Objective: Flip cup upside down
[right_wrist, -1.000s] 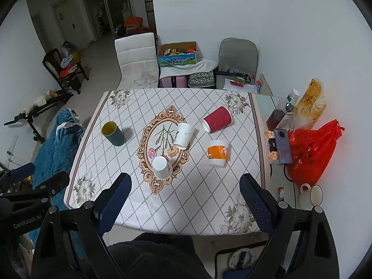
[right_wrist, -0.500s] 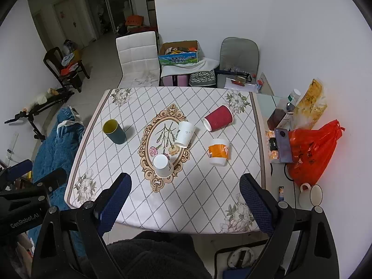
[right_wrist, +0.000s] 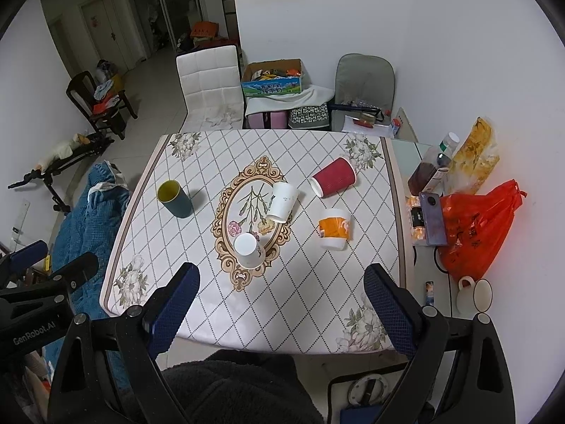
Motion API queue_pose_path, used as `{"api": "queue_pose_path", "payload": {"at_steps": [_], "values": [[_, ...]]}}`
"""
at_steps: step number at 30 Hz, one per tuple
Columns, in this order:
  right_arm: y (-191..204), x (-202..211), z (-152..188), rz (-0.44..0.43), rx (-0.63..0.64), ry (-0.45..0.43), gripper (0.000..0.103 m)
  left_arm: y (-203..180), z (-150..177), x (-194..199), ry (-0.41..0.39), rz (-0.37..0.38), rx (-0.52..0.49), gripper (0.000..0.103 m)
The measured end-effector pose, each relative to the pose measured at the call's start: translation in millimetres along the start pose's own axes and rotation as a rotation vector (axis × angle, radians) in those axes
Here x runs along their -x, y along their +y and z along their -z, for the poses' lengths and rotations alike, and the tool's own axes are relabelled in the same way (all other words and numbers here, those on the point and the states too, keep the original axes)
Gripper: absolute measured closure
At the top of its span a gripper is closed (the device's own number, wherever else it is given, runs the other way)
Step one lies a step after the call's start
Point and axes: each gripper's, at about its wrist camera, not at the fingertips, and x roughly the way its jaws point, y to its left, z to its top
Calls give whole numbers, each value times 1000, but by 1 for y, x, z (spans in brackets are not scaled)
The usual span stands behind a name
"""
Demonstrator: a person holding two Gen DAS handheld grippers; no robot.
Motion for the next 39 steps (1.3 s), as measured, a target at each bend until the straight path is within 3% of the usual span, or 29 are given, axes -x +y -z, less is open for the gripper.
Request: {"api": "queue_pose_path", "payload": {"at_steps": [39], "values": [[3,-13,1,-24,-13,44,7,-12,-4,-6,15,12,2,8]]}}
